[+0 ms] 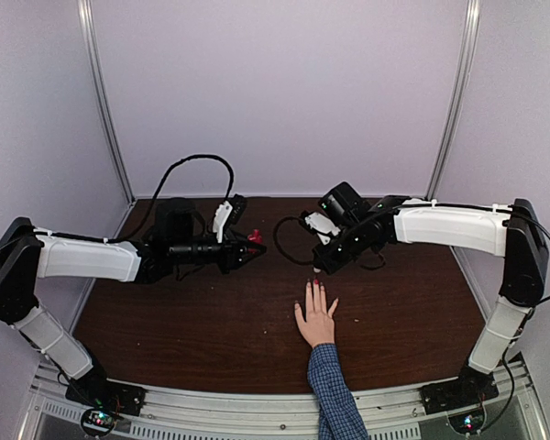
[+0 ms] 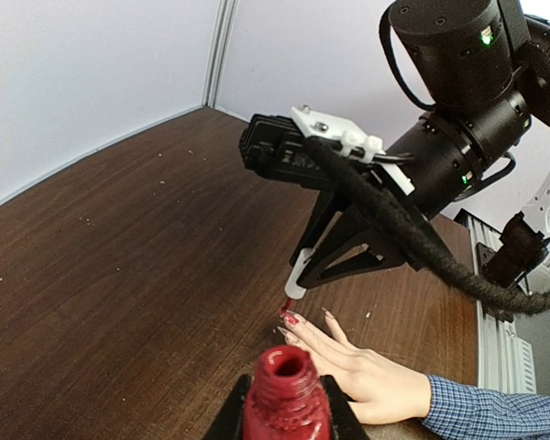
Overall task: Paint the nails
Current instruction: Paint the hand on the nail.
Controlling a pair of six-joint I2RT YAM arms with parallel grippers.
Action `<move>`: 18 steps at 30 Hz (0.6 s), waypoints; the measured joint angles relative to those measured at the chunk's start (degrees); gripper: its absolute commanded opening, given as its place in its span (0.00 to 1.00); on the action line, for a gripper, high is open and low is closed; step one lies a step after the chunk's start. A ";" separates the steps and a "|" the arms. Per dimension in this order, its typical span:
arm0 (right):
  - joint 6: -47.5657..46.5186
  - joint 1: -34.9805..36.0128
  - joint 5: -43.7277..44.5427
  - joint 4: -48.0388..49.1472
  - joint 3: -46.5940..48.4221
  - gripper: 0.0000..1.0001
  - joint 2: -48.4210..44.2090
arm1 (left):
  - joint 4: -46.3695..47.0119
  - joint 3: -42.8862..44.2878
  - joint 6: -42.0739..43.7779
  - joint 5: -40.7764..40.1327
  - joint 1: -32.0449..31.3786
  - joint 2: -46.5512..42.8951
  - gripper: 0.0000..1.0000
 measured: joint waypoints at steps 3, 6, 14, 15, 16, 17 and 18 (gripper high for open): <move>0.00 0.00 -0.26 0.04 0.00 0.00 0.00 | 0.00 0.00 0.00 0.00 0.00 0.00 0.00; -0.02 0.00 -0.61 0.07 0.00 0.00 0.00 | 0.00 0.00 -0.02 0.00 0.00 0.00 0.00; -0.02 0.00 -1.01 0.15 0.00 0.00 -0.04 | 0.00 0.00 -0.02 0.02 0.00 0.00 0.00; -0.02 0.00 -1.01 0.17 -0.02 0.00 -0.07 | 0.00 0.00 -0.02 0.02 0.00 0.00 0.00; 0.00 0.00 -0.98 0.24 -0.02 0.00 -0.11 | 0.00 0.00 -0.02 0.00 0.00 0.00 0.00; 0.00 0.00 -0.98 0.31 -0.02 0.00 -0.15 | 0.00 0.00 -0.02 0.00 0.00 0.00 0.00; 0.00 0.00 -0.96 0.46 -0.09 0.00 -0.26 | 0.00 0.00 -0.02 0.02 0.00 0.00 0.00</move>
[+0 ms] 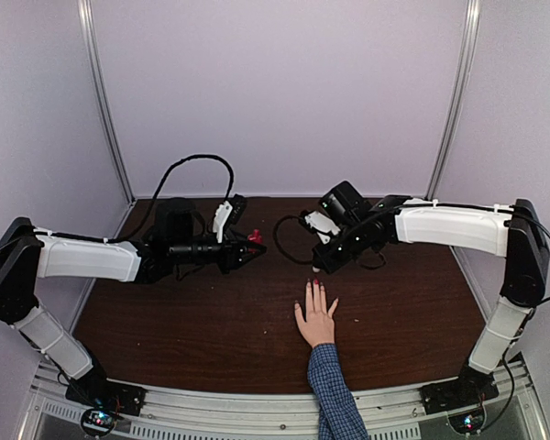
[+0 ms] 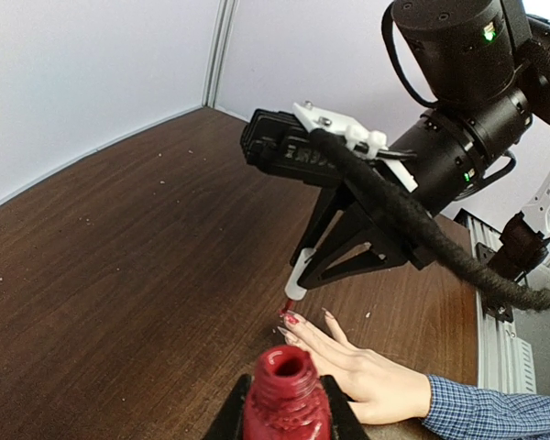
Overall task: Paint the nails
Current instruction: Paint the hand on the nail.
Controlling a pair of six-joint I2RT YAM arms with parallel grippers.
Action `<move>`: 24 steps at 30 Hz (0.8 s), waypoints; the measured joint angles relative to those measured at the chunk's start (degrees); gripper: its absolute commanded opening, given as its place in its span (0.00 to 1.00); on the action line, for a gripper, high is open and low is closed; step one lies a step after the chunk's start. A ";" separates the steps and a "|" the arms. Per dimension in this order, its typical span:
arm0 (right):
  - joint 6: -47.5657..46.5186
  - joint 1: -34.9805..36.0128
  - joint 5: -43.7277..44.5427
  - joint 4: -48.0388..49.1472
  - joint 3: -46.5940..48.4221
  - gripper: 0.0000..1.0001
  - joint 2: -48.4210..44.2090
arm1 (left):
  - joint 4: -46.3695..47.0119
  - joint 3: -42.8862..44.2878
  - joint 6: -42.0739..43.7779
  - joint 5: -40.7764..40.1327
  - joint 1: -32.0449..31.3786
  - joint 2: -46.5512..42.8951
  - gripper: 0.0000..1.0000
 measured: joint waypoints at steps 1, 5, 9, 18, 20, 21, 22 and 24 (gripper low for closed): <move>0.00 0.00 0.04 0.02 -0.04 0.00 -0.13 | 0.00 0.00 0.00 0.00 0.00 0.00 0.00; 0.00 0.00 0.46 0.04 -0.76 0.00 -1.46 | 0.02 0.00 -0.15 0.04 0.00 0.04 0.00; 0.00 0.00 1.31 0.04 -0.90 0.00 -2.60 | 0.04 0.00 -0.31 0.20 0.00 0.11 0.00; -0.02 0.00 2.60 -0.57 -1.01 0.00 -2.71 | 0.04 0.00 -0.42 0.46 0.00 0.22 0.00; -0.02 0.02 2.60 -0.61 -1.01 0.00 -2.67 | 0.04 0.00 -0.42 0.57 0.00 0.44 0.00; -0.02 0.02 2.58 -0.61 -1.01 0.00 -2.67 | 0.02 0.00 -0.42 0.61 0.00 0.50 0.00; -0.02 0.02 2.56 -0.61 -1.01 0.00 -2.67 | 0.04 0.00 -0.42 0.63 0.00 0.55 0.00; -0.02 0.09 2.51 -0.61 -1.01 0.00 -2.64 | 0.04 0.00 -0.42 0.70 0.00 0.61 0.00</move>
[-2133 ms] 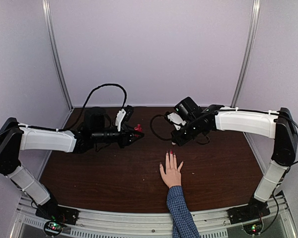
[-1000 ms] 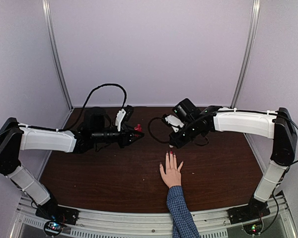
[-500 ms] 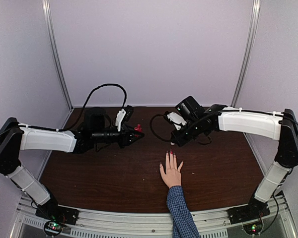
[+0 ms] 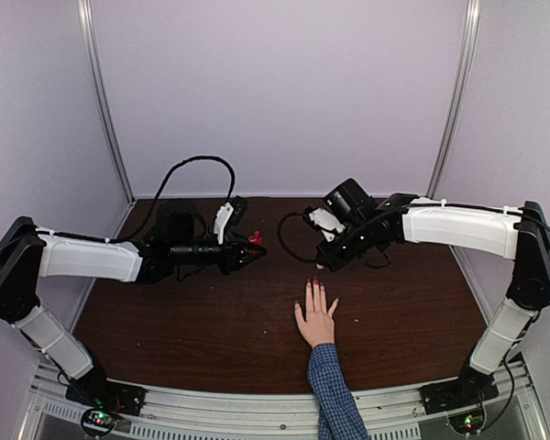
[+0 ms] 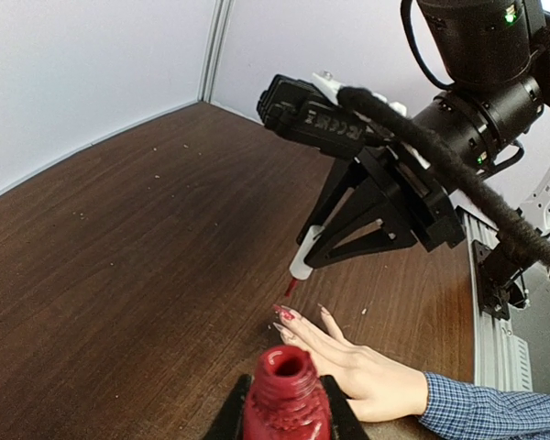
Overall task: Paint the nails
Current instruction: Paint the hand on the nail.
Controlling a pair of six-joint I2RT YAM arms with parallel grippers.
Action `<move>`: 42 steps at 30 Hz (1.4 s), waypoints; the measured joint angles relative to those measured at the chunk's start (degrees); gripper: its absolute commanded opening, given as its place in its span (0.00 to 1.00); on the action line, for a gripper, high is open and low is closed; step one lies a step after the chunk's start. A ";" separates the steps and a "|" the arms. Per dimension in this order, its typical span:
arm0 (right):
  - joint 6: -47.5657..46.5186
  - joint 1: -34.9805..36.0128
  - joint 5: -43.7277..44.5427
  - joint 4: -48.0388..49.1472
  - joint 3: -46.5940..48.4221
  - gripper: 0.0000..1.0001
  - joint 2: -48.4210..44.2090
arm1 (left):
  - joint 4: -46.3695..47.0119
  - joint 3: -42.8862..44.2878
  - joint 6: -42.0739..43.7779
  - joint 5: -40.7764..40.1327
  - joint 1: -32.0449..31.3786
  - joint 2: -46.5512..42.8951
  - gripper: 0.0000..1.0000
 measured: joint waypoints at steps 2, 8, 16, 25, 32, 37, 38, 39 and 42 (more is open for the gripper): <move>0.00 0.04 -0.13 0.00 0.00 0.00 0.09 | 0.00 0.00 0.00 0.09 0.00 0.02 0.00; 0.00 0.15 -0.68 0.02 0.00 0.00 1.29 | 0.00 0.00 0.00 0.11 0.00 0.04 0.00; 0.00 0.17 -1.49 0.04 0.00 0.00 1.86 | 0.00 0.00 0.00 0.13 0.00 0.04 0.00; 0.00 0.17 -3.17 0.66 0.00 0.00 1.86 | 0.00 0.00 0.00 0.11 0.00 0.04 0.00; 0.00 0.17 -3.34 0.66 0.00 0.00 1.86 | 0.00 0.00 0.00 0.11 0.00 0.04 0.00; 0.00 0.17 -2.93 0.55 0.00 0.00 1.86 | 0.00 0.00 0.00 0.11 0.00 0.04 0.00; 0.00 0.17 -2.89 0.48 0.00 0.00 1.86 | 0.00 0.00 0.00 0.13 0.00 0.04 0.00; 0.00 0.17 -2.80 0.42 0.00 0.00 1.86 | 0.00 0.00 0.00 0.11 0.00 0.04 0.00; 0.00 0.17 -2.60 0.31 0.00 0.00 1.86 | 0.00 0.00 -0.02 0.11 0.00 0.04 0.00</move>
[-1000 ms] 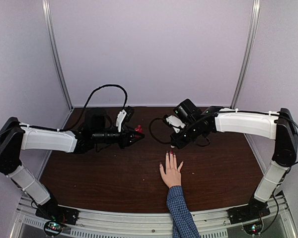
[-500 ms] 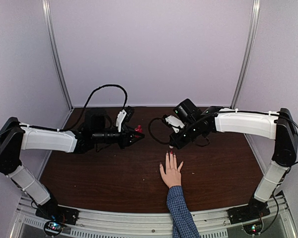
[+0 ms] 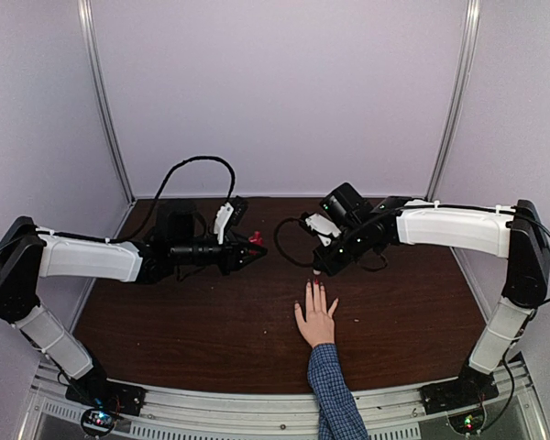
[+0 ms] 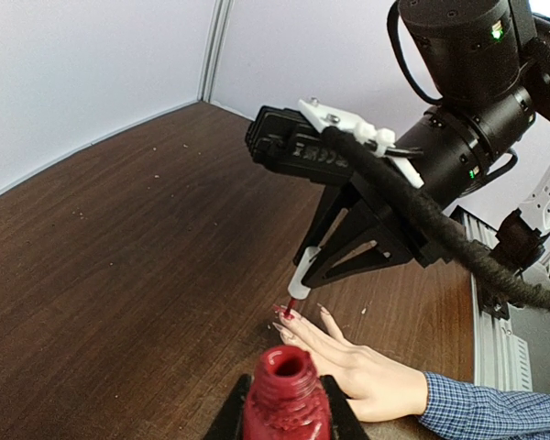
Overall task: Paint the nails
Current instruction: Paint the hand on the nail.
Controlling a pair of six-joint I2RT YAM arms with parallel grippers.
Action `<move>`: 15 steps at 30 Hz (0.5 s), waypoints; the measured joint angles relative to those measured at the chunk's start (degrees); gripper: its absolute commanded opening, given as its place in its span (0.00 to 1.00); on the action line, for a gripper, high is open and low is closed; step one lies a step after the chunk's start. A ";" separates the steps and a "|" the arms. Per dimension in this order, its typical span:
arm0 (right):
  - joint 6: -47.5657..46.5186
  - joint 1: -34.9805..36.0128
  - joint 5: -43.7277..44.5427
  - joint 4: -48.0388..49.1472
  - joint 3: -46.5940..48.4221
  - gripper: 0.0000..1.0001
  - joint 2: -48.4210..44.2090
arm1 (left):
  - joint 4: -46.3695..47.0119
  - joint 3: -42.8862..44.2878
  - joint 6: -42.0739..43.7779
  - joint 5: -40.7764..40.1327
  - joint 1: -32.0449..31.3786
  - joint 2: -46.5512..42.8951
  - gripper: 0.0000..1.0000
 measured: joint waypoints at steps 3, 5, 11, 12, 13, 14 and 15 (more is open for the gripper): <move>0.00 0.00 0.17 -0.11 0.00 0.00 0.00 | 0.02 0.00 -0.02 0.00 0.00 0.00 0.00; 0.00 0.00 0.26 -0.11 0.00 0.00 0.00 | 0.07 0.00 -0.13 0.00 0.00 0.00 0.00; 0.00 0.00 0.31 -0.11 0.00 0.00 0.00 | 0.79 0.00 -0.26 0.00 0.00 0.00 0.00; 0.00 0.00 0.31 -0.11 0.00 0.00 0.00 | 0.90 0.00 -0.26 0.00 0.00 0.00 0.00; 0.00 0.00 0.31 -0.11 0.00 0.00 0.00 | 1.03 0.00 -0.28 0.00 0.00 0.00 0.00; 0.00 0.00 0.31 -0.11 0.00 0.00 0.00 | 1.09 0.00 -0.28 0.00 0.00 0.00 0.00; 0.00 0.00 0.31 -0.13 0.00 0.00 0.00 | 1.11 0.00 -0.31 0.00 0.00 0.00 0.00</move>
